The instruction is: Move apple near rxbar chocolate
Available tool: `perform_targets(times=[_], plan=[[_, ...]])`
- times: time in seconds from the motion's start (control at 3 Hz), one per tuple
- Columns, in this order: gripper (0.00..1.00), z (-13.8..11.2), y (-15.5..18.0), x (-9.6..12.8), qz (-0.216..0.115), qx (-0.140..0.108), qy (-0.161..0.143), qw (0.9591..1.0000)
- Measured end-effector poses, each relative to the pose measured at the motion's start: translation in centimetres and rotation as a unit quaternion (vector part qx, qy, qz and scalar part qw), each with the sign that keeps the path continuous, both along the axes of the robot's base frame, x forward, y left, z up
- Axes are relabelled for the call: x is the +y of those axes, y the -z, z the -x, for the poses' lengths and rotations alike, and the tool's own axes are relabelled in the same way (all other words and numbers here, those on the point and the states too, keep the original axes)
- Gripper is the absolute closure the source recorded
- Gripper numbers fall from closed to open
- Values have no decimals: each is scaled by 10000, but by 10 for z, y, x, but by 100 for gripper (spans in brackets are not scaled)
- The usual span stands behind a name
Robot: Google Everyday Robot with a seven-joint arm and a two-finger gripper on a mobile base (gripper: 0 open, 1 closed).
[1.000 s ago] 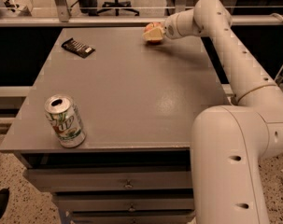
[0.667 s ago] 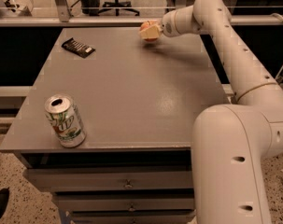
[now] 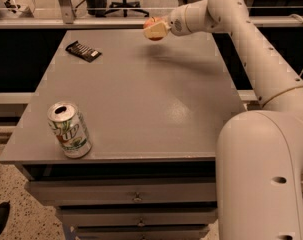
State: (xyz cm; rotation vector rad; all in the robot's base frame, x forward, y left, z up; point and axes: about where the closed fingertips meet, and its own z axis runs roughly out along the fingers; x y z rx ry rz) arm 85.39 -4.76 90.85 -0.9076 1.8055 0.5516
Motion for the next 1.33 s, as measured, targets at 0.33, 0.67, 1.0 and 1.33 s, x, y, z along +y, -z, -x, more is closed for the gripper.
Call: perform_targets(times=[0.33,0.67,1.0,1.33], plan=[[100,0,0,0,1,0,1,10000],[100,4,3,56,-94,-63,-454,9989],[100,20,11,122,-71,-95,-954,9954],[100,38,30,161,38,21,-1158,9933]])
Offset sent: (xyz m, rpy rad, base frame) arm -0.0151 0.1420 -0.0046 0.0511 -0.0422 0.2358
